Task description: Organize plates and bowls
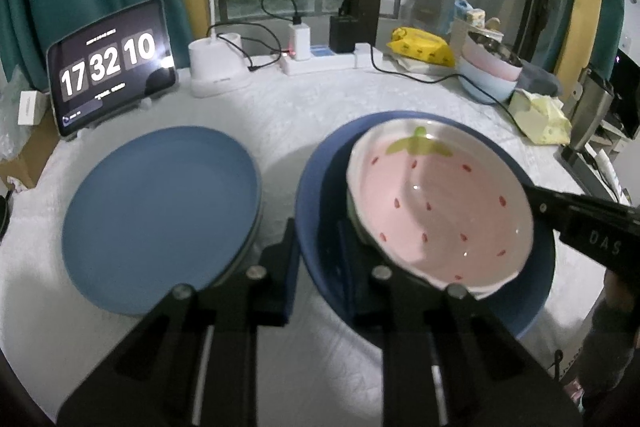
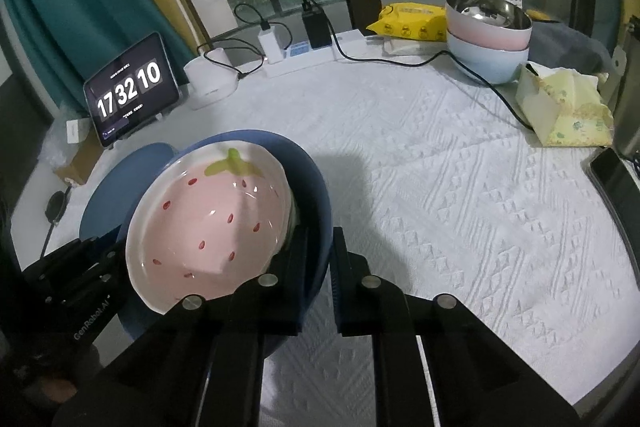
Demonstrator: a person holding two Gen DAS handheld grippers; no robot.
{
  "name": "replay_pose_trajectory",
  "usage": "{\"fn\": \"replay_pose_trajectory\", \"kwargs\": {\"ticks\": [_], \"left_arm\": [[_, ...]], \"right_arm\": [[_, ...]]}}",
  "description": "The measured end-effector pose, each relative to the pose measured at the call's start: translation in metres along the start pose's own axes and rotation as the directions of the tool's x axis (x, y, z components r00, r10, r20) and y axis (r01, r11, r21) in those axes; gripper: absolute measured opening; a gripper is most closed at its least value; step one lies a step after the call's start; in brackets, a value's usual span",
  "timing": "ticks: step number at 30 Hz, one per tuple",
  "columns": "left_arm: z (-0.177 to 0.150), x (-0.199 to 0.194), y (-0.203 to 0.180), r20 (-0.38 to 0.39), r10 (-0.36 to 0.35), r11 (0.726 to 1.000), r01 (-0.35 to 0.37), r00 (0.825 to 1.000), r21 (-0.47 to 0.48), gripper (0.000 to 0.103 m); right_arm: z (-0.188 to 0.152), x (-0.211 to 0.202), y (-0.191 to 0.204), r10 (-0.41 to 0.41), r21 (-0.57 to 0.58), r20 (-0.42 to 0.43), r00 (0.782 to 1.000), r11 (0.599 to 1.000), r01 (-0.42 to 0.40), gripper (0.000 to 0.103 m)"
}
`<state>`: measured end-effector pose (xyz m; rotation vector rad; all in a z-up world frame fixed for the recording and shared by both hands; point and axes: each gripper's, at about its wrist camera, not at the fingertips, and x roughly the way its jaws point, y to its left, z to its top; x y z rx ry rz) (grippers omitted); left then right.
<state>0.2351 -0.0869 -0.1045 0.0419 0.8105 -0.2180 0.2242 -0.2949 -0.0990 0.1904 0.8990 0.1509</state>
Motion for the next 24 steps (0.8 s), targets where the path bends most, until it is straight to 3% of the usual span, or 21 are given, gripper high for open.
{"fn": "replay_pose_trajectory", "kwargs": {"ticks": [12,24], "left_arm": [[-0.001,-0.005,-0.002,-0.014,-0.019,1.0,0.019,1.0,-0.009,0.016],[0.005,-0.018,0.002,0.022,-0.021,1.0,0.022,1.0,-0.018,0.016]], "right_arm": [[0.001,-0.009,0.001,-0.01,-0.006,0.016,1.0,1.0,0.01,0.011],[0.01,-0.023,0.009,-0.005,-0.024,0.05,0.999,1.0,0.007,0.011]]}}
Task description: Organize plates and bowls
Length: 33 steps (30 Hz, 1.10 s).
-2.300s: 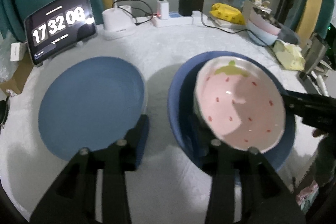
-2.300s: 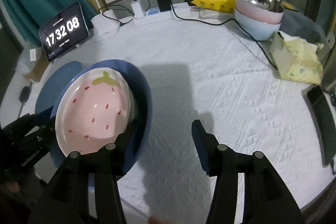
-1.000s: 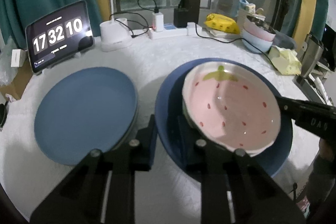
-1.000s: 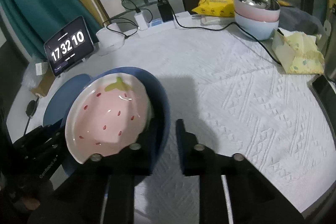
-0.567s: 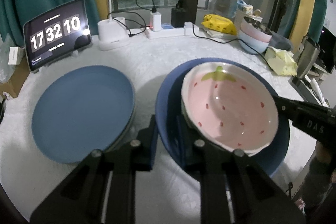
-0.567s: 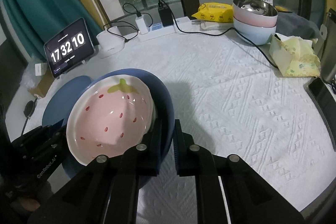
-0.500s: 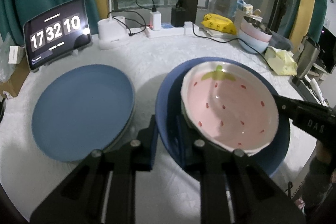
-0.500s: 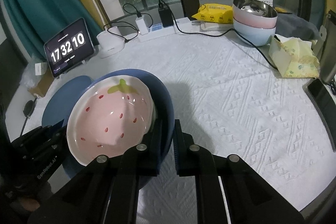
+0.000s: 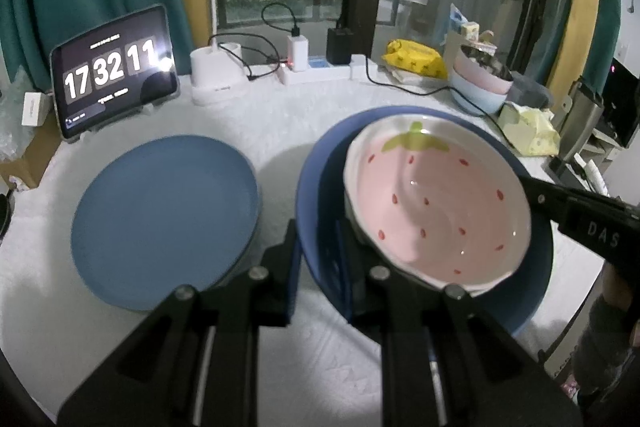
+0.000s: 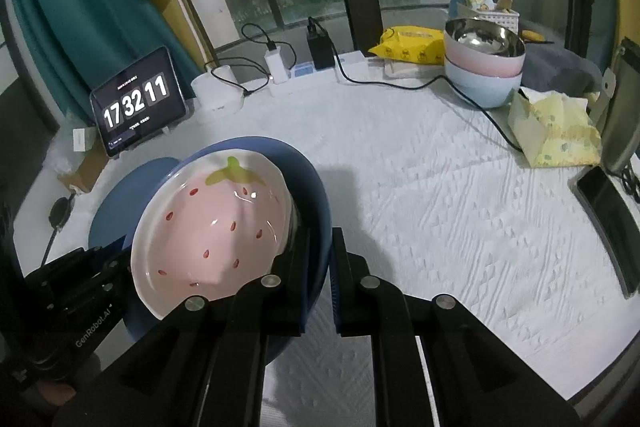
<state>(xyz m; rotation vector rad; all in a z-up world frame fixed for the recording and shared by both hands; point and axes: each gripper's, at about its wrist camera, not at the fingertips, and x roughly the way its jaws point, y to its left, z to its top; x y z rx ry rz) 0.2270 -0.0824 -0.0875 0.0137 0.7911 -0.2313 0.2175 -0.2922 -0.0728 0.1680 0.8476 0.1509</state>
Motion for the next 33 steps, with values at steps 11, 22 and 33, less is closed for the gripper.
{"fn": "replay_pose_trajectory", "kwargs": {"ticks": [11,22,33], "left_arm": [[0.011,-0.014,0.016,0.04,0.001,1.0,0.0,0.999,-0.025,0.016],[0.017,-0.022,0.038,0.06,0.013,0.998,-0.01,0.998,-0.056,0.016],[0.021,-0.025,0.065,0.072,0.024,0.996,-0.017,0.997,-0.085,0.016]], "right_arm": [[0.015,-0.009,0.017,0.008,-0.042,0.037,0.999,0.999,-0.007,0.011],[0.026,-0.005,0.042,0.022,-0.076,0.046,0.999,0.997,-0.019,0.011],[0.037,0.005,0.067,0.037,-0.102,0.047,0.998,0.994,-0.032,0.011]]}}
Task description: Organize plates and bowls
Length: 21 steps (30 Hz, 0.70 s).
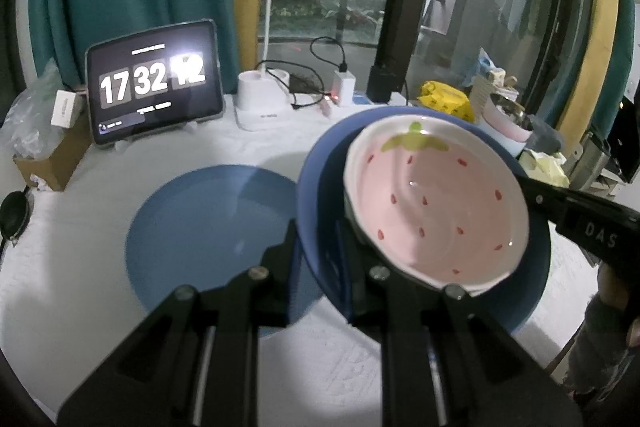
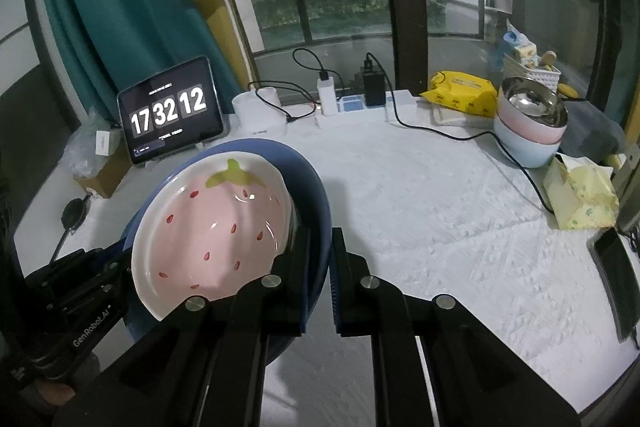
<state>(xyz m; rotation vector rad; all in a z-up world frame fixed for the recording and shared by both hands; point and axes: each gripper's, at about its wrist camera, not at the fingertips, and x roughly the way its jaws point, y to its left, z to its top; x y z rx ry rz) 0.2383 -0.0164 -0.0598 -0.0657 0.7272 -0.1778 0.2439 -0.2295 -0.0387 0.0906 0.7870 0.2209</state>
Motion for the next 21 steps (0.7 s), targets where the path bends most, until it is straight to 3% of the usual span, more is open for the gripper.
{"fn": "replay_pose_trajectory", "kwargs": {"ticks": [21], "left_arm": [[0.016,0.009,0.07,0.027,0.047,0.996,-0.045,0.999,-0.083,0.016]], "right_arm": [[0.032,0.042,0.058,0.041,-0.082,-0.01,0.999,0.996,-0.041,0.011]]}}
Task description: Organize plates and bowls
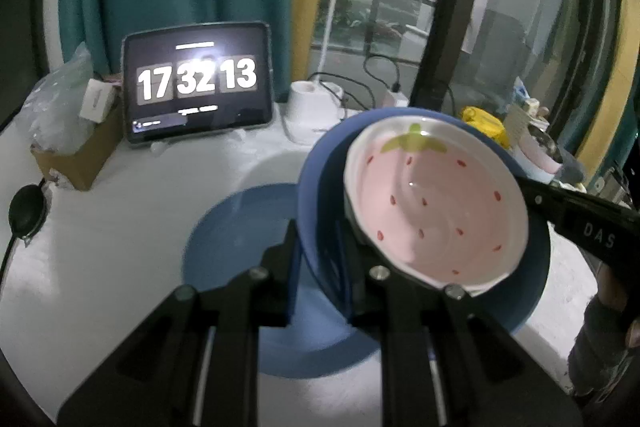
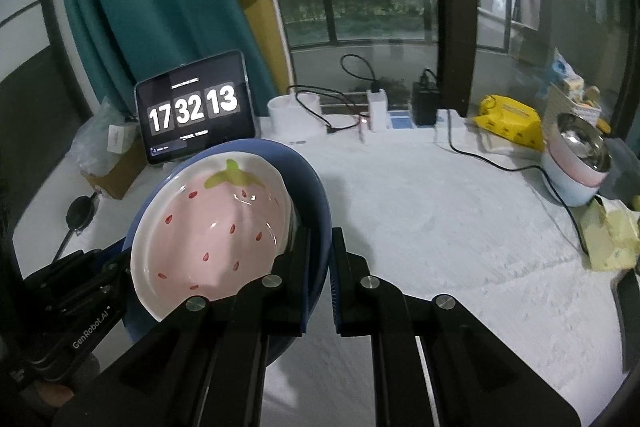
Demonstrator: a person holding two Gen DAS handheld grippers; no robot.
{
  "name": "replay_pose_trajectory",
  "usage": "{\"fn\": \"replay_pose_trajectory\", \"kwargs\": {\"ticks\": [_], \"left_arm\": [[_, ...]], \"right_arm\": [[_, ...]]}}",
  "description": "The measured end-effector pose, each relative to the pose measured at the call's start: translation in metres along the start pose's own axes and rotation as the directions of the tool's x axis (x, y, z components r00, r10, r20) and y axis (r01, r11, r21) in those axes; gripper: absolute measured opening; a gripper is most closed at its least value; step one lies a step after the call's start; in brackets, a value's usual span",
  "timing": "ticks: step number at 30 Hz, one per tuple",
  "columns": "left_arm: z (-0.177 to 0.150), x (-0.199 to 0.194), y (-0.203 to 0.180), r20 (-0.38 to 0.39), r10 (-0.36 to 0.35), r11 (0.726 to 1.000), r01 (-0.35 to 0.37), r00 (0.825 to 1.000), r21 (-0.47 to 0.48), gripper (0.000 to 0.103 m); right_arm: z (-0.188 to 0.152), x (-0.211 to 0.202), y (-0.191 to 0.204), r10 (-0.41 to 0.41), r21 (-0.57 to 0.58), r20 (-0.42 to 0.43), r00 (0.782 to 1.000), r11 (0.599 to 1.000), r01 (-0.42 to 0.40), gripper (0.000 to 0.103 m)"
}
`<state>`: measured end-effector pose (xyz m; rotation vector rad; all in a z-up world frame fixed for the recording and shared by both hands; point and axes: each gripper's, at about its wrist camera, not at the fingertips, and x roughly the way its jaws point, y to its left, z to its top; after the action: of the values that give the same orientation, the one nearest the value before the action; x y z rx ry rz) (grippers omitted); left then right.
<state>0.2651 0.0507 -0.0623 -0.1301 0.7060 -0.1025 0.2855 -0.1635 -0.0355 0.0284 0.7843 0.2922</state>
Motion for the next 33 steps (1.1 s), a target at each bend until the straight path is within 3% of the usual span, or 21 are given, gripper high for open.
{"fn": "replay_pose_trajectory", "kwargs": {"ticks": [17,22,33], "left_arm": [[0.008,0.028,0.052,-0.026,0.067,0.996,-0.068,0.997,-0.057,0.016],[0.009,0.041,0.058,-0.047,0.079,0.995,-0.082,0.996,-0.063,0.016],[0.016,0.046,0.05,-0.016,0.11,0.993,-0.11,0.994,-0.03,0.016]], "right_arm": [[0.02,0.063,0.038,0.059,-0.048,-0.051,0.997,0.997,-0.061,0.011],[0.02,0.082,0.039,0.069,-0.04,-0.08,0.994,0.997,-0.072,0.011],[0.019,0.098,0.028,0.082,0.004,-0.111,0.99,0.997,-0.082,0.011]]}}
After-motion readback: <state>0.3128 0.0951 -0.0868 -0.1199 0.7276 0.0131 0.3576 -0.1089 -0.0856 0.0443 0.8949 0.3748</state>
